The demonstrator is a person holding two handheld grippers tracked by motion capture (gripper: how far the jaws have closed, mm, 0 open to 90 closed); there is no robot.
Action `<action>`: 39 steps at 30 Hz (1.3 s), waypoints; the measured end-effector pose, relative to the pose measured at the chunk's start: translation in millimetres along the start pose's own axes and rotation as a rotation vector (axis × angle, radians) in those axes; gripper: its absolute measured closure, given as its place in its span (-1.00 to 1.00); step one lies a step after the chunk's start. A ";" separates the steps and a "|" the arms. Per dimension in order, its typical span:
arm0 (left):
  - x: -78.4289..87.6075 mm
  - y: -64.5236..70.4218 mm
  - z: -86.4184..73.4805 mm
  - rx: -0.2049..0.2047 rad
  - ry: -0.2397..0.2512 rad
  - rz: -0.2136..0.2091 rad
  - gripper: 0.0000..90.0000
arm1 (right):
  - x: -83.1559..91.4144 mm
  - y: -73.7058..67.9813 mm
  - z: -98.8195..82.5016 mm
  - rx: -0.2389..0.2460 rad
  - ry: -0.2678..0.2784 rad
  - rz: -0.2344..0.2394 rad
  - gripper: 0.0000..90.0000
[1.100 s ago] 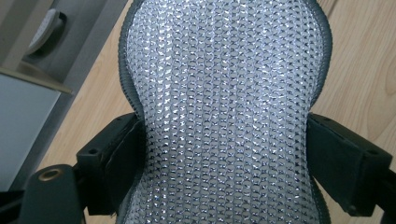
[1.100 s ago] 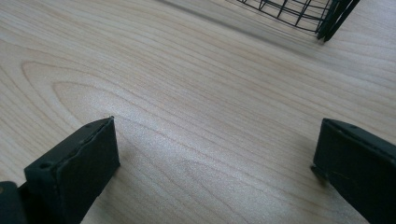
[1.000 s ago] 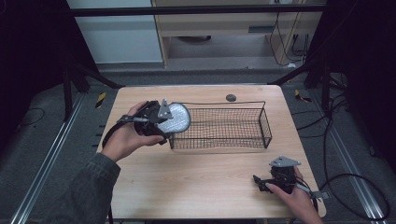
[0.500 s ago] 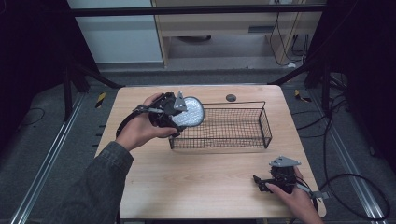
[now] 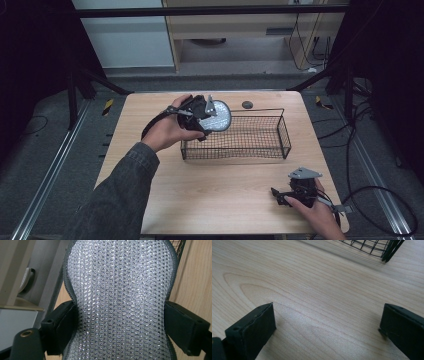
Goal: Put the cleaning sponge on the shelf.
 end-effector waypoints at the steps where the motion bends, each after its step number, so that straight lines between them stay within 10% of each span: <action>1: 0.0 0.0 0.0 0.000 0.000 0.000 -0.68 | 0.0 0.0 0.0 0.000 0.000 0.000 -0.99; 39: -52.7 14.5 1.9 -0.067 -0.061 -0.037 -0.69 | -0.3 -0.1 0.3 -0.001 -0.002 0.003 -0.99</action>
Point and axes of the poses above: each handheld gripper's, and its own axes: x roughly backward along the jaws, z roughly out of its top, y roughly to its right, the point moved 7 cm from there along -x, roughly forward along the jaws, and after that the axes turned 9 degrees about z, right-handed, at the moved point
